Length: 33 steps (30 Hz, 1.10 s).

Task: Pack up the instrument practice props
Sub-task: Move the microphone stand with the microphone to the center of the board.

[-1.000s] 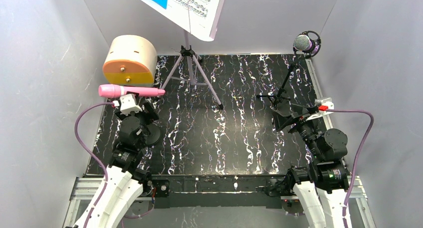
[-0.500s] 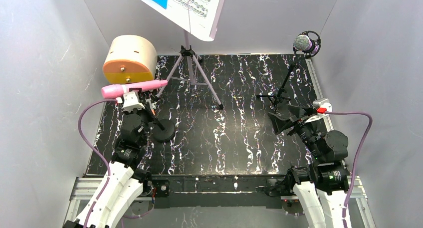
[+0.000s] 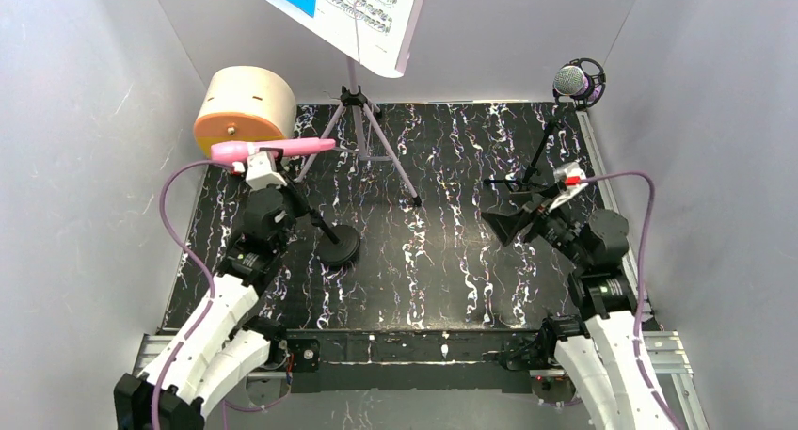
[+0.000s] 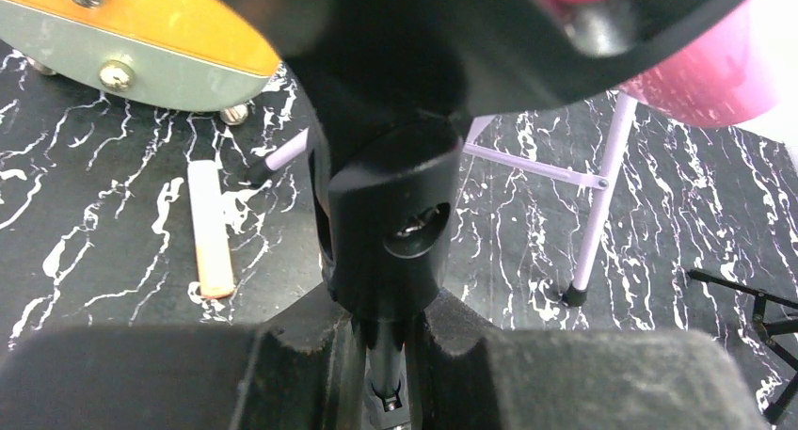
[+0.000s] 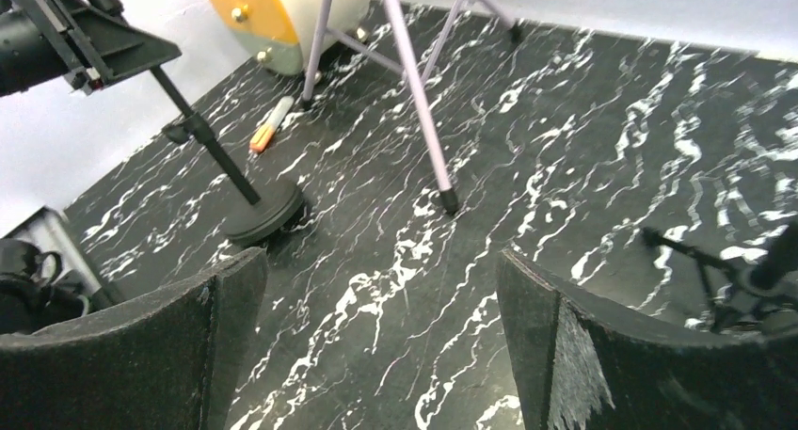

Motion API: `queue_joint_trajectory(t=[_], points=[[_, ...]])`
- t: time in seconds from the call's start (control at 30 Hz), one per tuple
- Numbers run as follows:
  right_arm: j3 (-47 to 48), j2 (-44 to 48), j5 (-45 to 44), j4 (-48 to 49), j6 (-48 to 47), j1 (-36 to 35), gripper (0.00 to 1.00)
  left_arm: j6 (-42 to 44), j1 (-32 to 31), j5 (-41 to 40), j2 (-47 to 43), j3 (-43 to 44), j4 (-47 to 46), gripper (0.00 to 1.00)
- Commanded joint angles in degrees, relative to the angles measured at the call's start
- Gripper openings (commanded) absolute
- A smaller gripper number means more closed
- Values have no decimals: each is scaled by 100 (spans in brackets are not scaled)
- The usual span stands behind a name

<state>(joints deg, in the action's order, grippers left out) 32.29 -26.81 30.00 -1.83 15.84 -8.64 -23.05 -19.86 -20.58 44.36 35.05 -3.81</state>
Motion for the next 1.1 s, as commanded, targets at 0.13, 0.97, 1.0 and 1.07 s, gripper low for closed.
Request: queue_joint_trajectory(t=[0.13,0.97,1.0,1.07], points=[[-242,-1281,70,1642,-181,-1010,99,-201,-1576,-1993,736,943,-610,0],[-553,-3753,-2343,4537,-2780,-4370,99,-1368,-4351,-6209,2980,1951,-657,0],[-582,-3786,-2314,4608,-2834,-4366,99,-1410,-4351,-6201,3005,1931,-656,0],[-620,-3825,-2298,4730,-2865,-4364,99,-1439,-4351,-6190,3090,1933,-649,0]])
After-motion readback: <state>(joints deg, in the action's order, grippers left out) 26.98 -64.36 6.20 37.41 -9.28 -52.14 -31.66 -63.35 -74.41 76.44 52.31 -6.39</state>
